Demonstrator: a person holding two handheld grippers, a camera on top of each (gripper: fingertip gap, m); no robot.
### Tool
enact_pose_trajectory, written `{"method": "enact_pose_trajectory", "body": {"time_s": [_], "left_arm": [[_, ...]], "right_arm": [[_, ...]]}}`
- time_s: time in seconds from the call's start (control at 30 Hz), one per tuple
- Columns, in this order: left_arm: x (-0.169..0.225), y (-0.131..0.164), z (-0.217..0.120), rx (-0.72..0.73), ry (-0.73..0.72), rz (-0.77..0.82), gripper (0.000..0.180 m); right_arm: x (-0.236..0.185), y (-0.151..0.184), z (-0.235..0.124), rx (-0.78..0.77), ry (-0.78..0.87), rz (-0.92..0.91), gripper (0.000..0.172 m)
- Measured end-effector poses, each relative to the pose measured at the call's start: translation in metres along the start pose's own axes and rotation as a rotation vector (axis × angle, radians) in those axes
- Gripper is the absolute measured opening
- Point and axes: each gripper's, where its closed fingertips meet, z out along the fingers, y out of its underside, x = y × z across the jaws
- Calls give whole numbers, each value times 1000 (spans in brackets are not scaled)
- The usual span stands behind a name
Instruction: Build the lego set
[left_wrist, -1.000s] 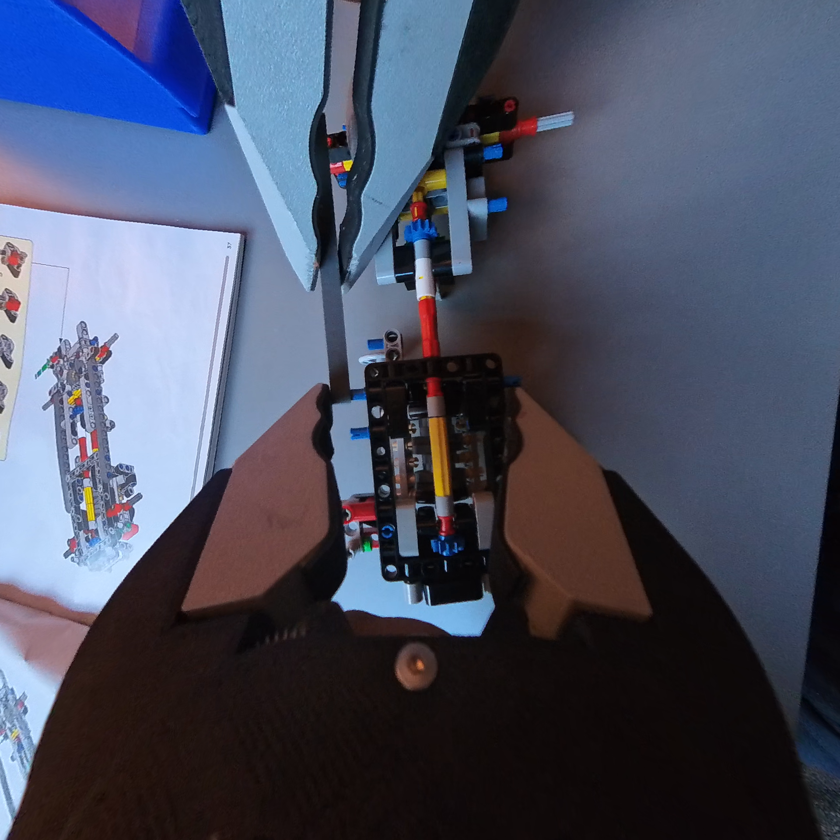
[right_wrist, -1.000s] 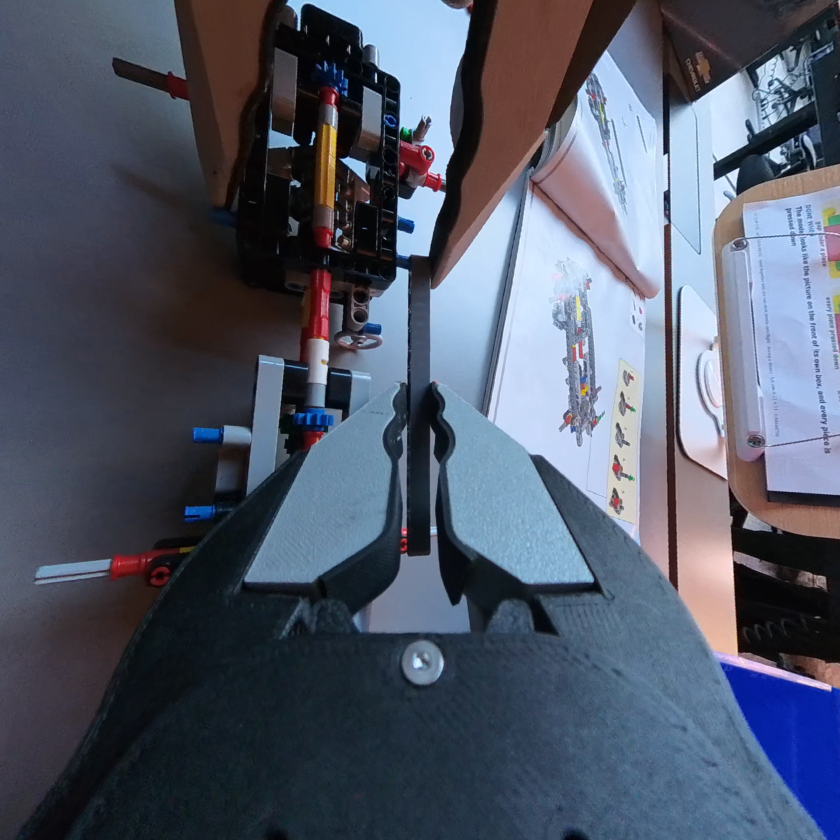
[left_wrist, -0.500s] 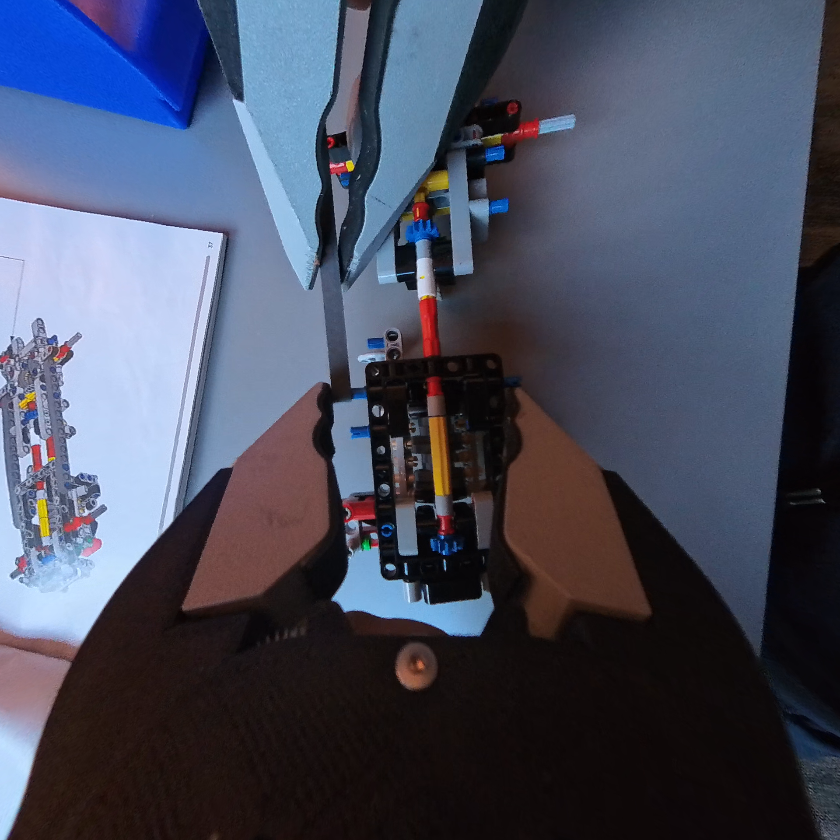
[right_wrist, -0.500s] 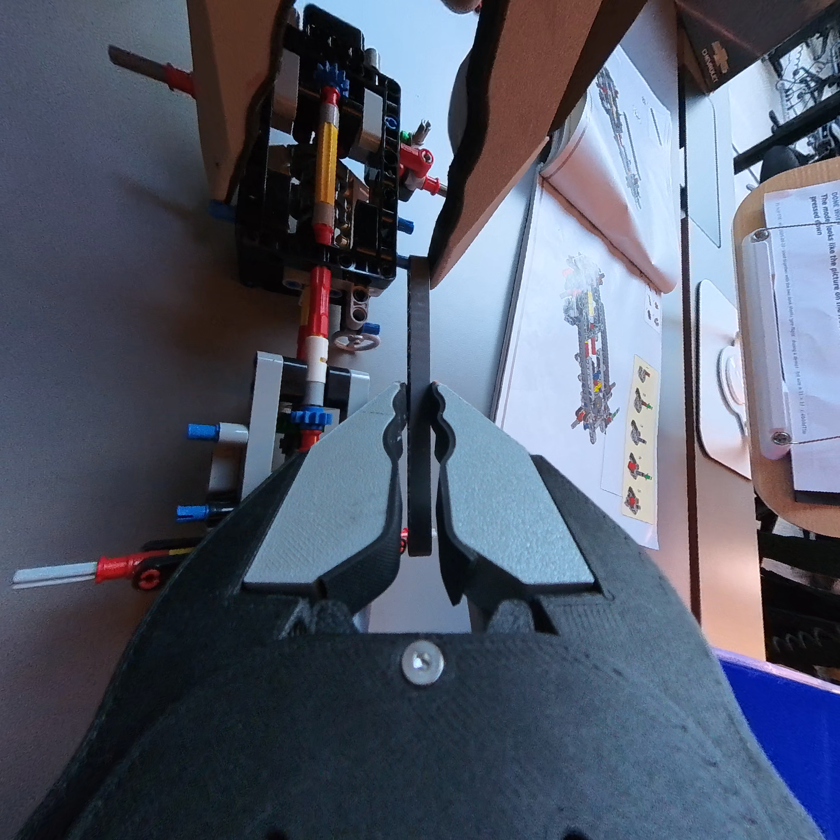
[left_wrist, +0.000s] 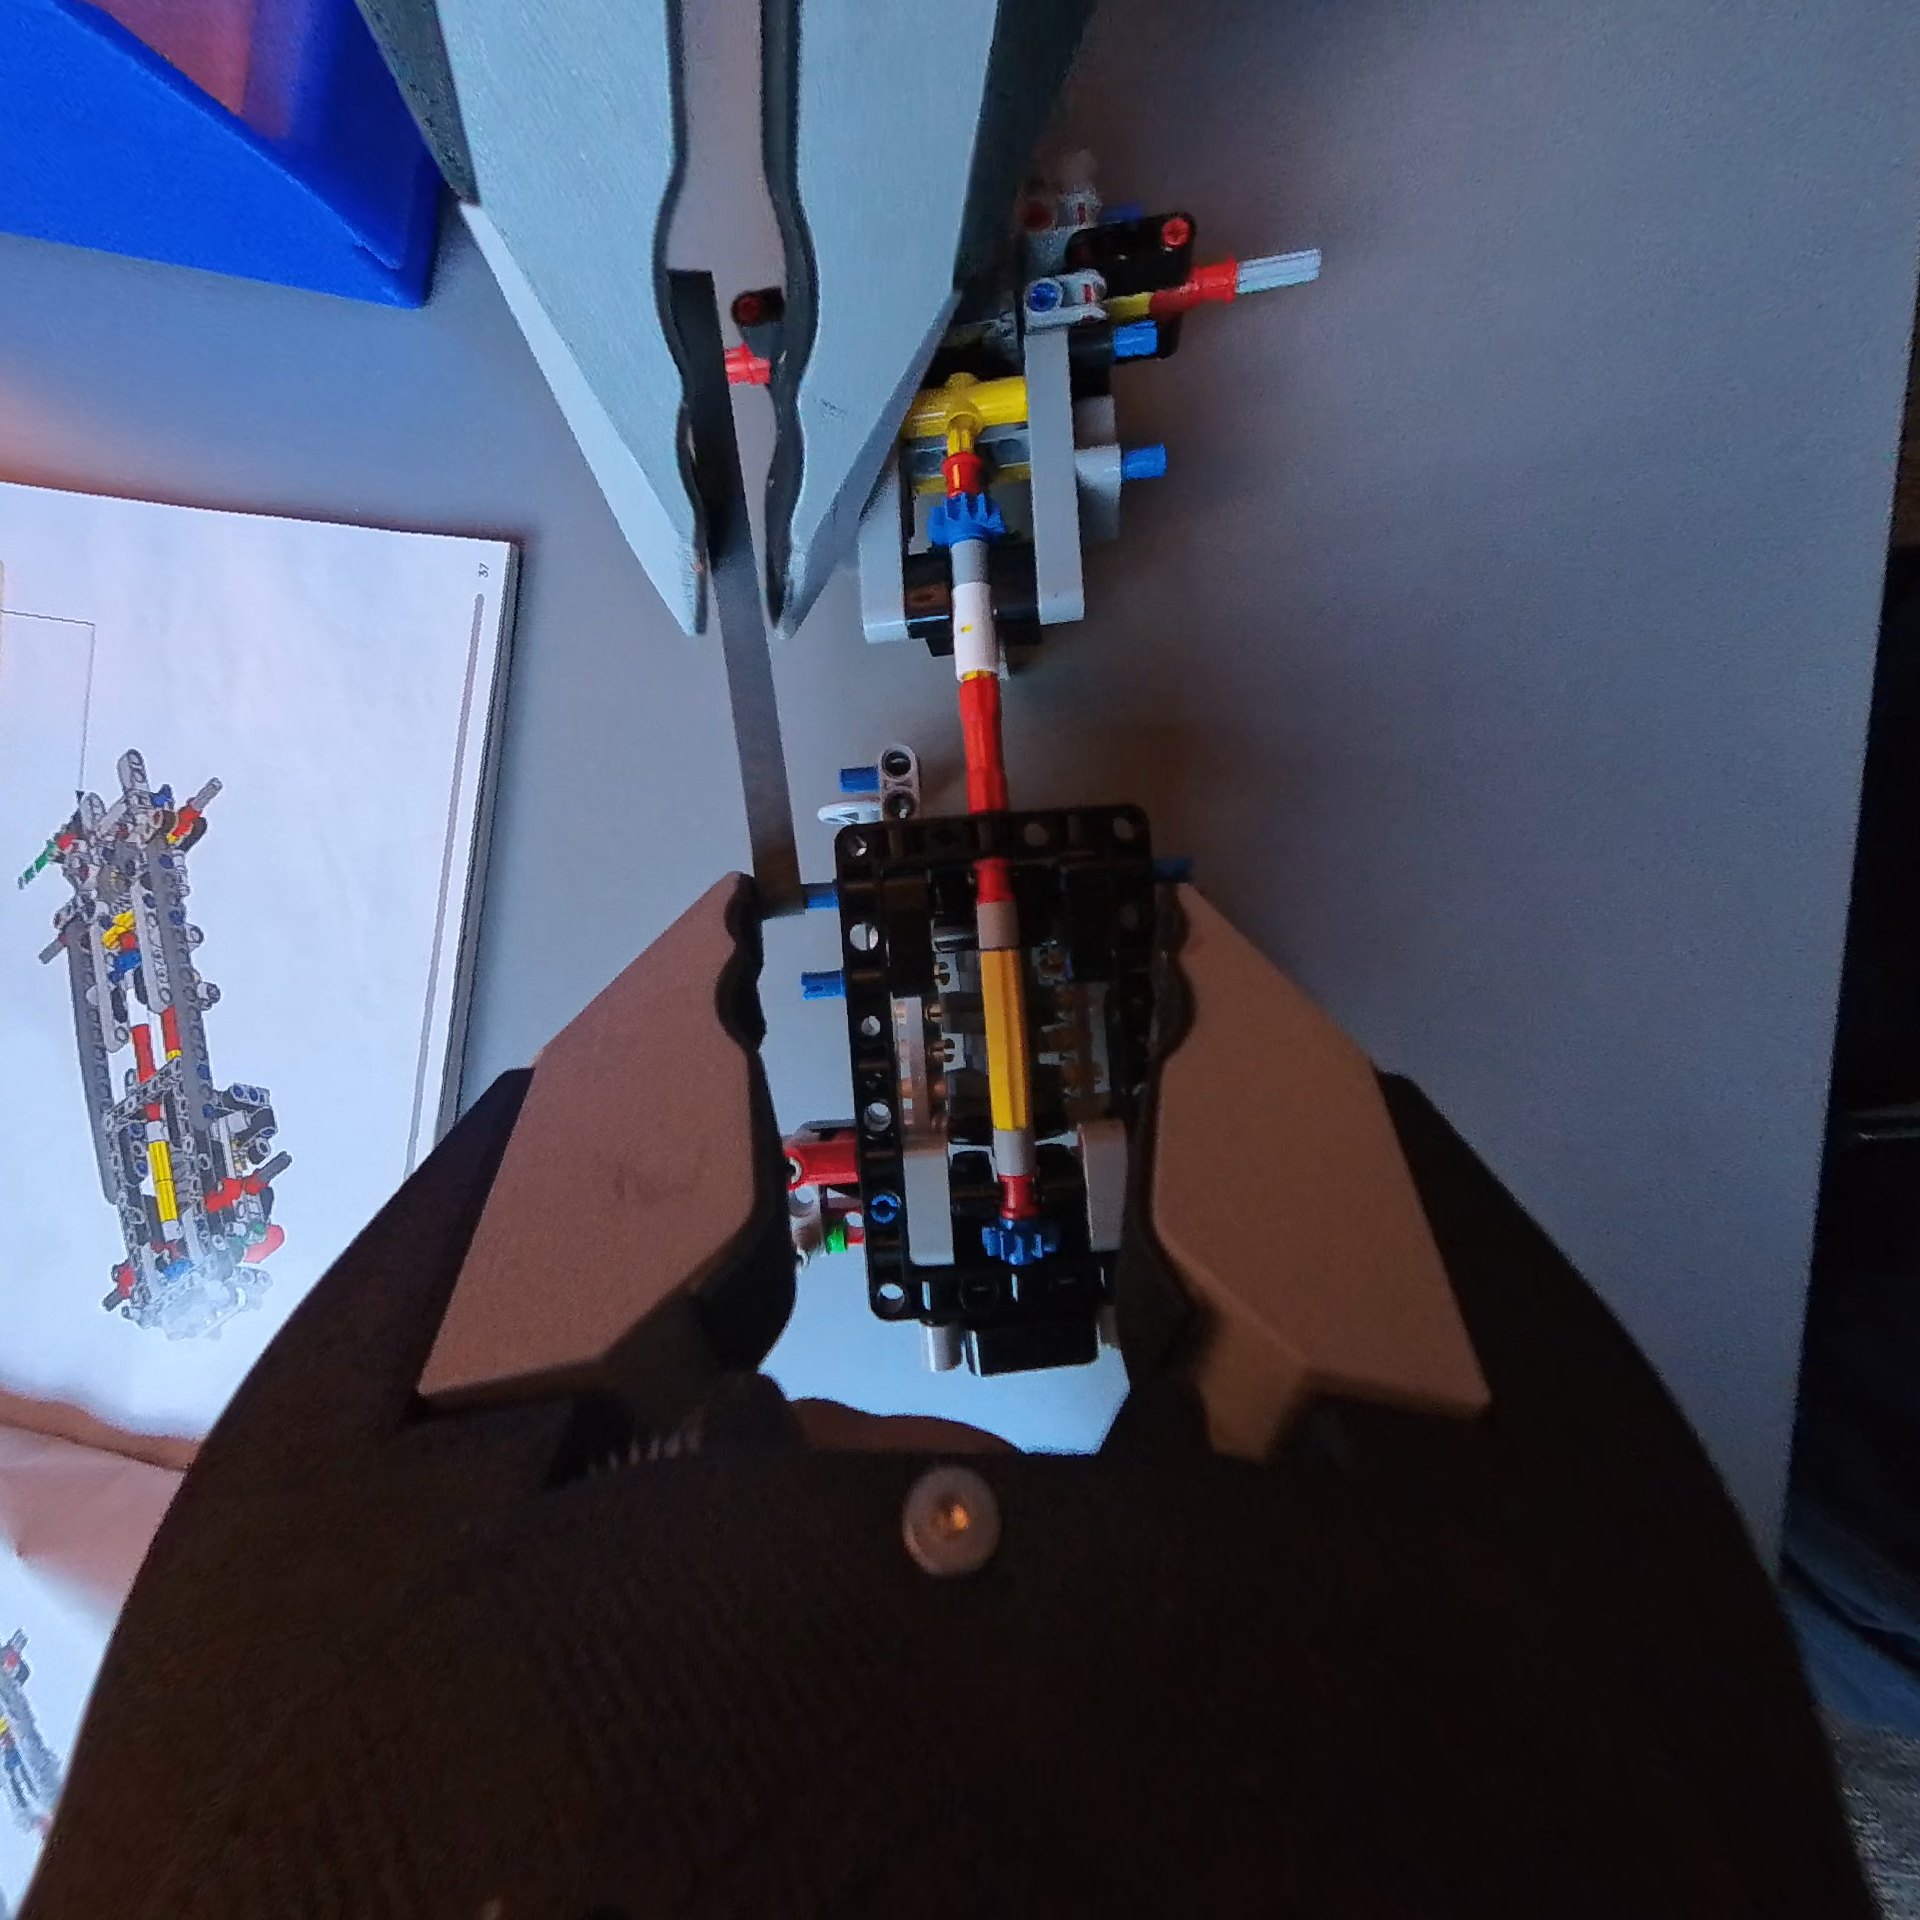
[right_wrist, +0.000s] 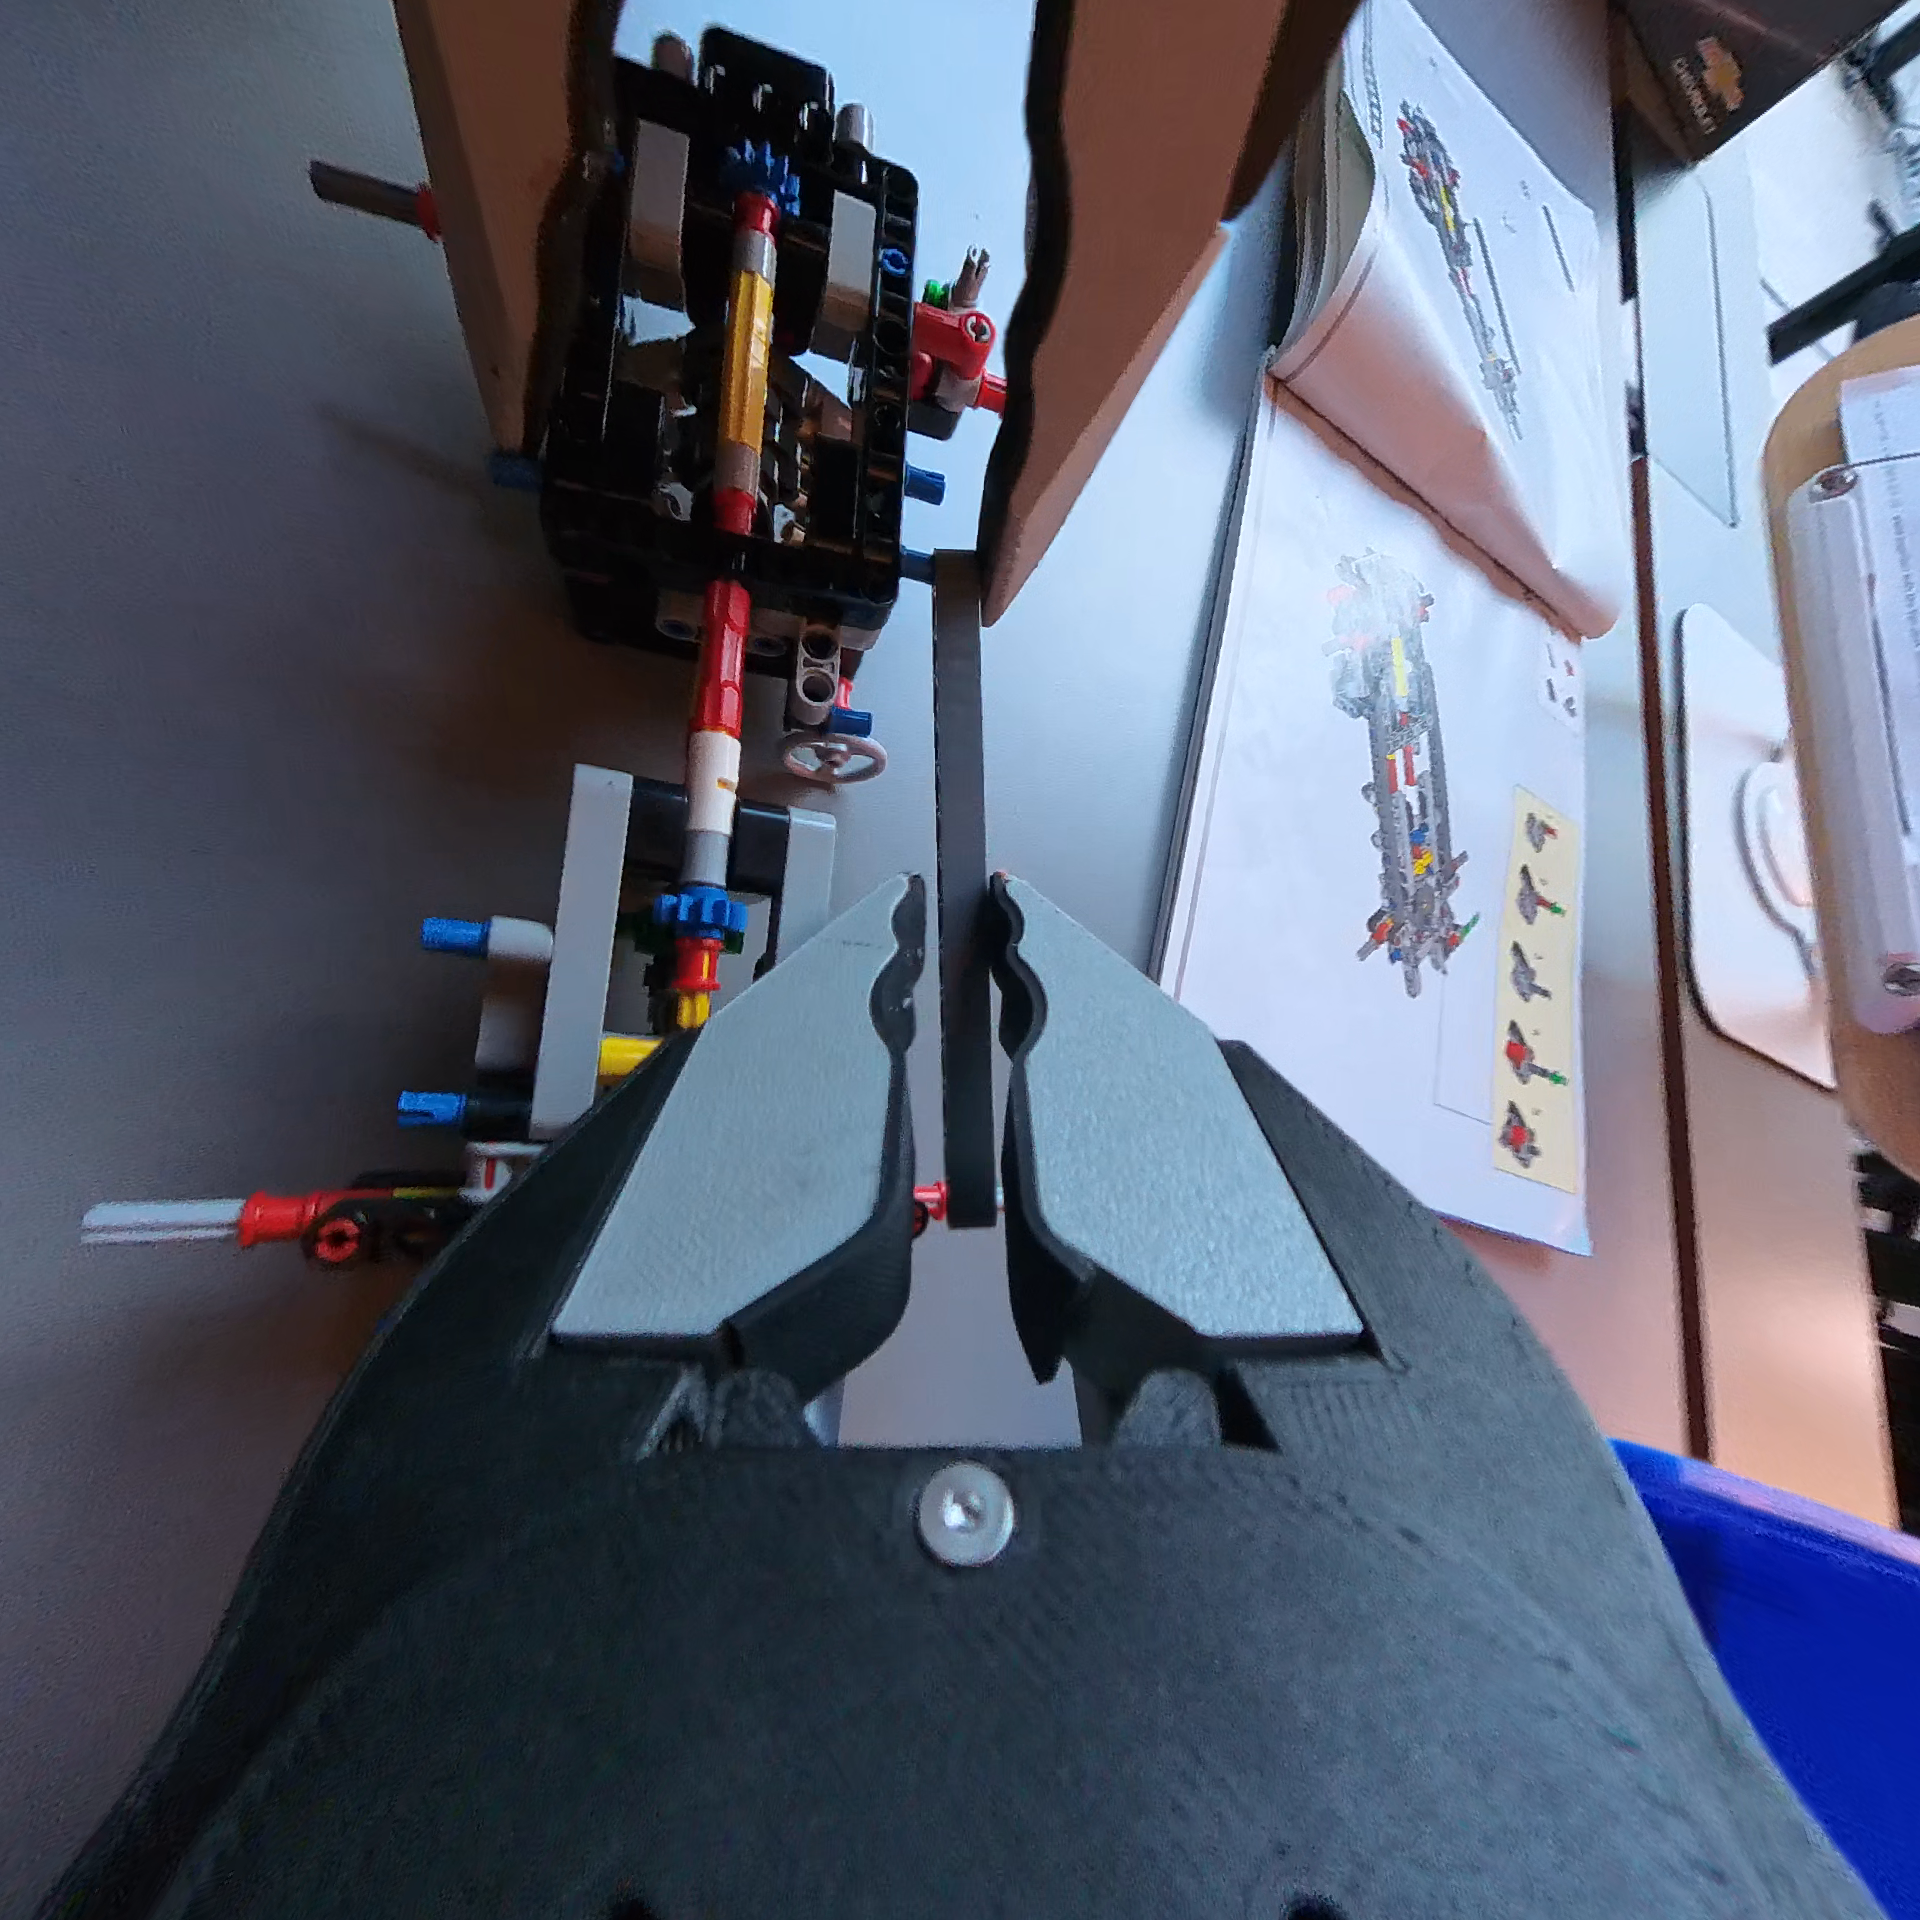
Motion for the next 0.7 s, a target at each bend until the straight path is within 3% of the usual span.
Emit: {"method": "enact_pose_trajectory", "body": {"time_s": [0.27, 0.5, 0.7], "left_arm": [[0, 1, 1, 0, 0, 7, 74], [1, -1, 2, -2, 0, 21, 74], [0, 0, 2, 4, 1, 16, 74]], "right_arm": [[4, 9, -24, 73, -101, 147, 28], [-5, 26, -37, 17, -190, 243, 41], [-6, 21, -51, 52, -252, 343, 70]]}}
